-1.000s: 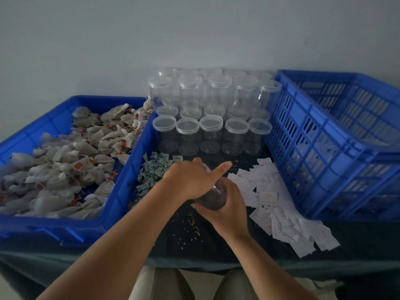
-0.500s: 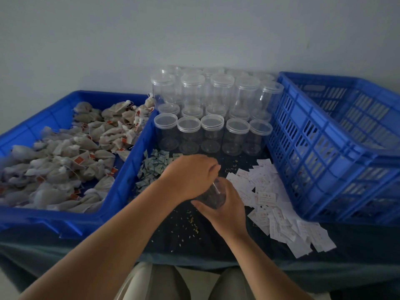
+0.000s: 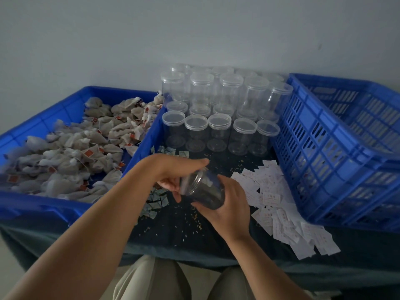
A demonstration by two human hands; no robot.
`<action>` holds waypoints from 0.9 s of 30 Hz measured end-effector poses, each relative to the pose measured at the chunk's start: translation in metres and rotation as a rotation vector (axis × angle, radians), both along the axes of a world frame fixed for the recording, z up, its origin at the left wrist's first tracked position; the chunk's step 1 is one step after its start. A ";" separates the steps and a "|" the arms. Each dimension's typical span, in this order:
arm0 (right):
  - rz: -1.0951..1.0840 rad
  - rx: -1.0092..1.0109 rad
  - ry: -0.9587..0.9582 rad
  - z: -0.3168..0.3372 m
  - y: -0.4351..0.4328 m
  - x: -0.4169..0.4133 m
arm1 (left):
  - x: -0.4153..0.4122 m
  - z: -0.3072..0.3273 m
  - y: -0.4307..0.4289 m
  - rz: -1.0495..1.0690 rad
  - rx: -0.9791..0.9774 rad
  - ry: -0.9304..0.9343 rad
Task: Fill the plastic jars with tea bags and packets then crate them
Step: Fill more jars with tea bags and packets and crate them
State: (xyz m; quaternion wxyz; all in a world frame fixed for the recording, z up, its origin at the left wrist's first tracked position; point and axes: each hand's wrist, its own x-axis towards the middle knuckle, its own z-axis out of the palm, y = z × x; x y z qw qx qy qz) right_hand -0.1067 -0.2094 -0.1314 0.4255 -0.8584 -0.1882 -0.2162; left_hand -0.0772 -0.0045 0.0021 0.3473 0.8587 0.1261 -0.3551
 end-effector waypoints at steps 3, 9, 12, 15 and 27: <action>-0.049 0.298 0.117 0.008 -0.004 -0.001 | -0.001 -0.010 0.025 0.299 -0.409 -0.106; 0.021 0.367 0.182 0.003 -0.003 0.002 | -0.004 -0.066 0.000 0.013 0.352 -0.337; 0.013 0.382 0.204 0.002 -0.004 0.002 | -0.005 -0.080 -0.011 -0.042 0.660 -0.462; 0.005 0.402 0.203 0.004 -0.004 0.002 | -0.003 -0.082 -0.020 -0.052 0.689 -0.526; 0.065 0.357 0.216 0.002 -0.003 0.003 | 0.014 0.009 0.108 0.259 0.786 -0.658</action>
